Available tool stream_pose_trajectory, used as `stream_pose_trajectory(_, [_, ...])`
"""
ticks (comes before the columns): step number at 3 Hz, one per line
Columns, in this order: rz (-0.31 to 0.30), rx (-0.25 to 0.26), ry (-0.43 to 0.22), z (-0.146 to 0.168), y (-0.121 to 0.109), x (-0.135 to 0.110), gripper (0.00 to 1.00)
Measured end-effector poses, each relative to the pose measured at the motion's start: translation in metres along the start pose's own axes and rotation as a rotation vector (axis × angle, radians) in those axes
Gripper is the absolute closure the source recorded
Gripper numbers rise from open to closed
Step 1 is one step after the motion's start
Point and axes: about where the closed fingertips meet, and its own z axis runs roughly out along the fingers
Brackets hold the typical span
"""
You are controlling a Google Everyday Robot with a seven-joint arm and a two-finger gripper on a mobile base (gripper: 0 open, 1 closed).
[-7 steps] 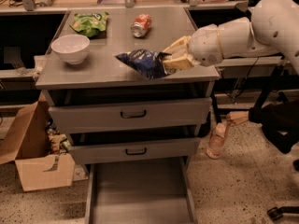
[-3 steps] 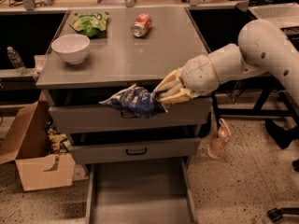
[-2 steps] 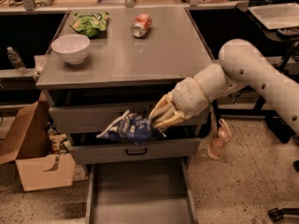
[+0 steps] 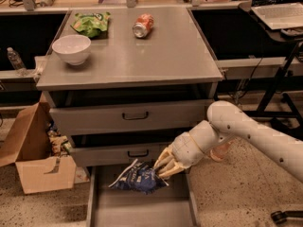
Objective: Place blue chip bag into bottom drawer
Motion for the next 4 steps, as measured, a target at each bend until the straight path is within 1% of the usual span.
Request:
stream_pose_trajectory(1, [-0.002,0.000,-0.005,0.004,-0.001,0.003,1.00])
stream_pose_trajectory(2, [-0.031,0.017,-0.045,0.051,-0.010,0.039,1.00])
stream_pose_trajectory(3, [-0.046,0.079,-0.117,0.103,-0.019,0.076,1.00])
stream_pose_trajectory(4, [-0.021,0.106,-0.216,0.153,-0.025,0.108,1.00])
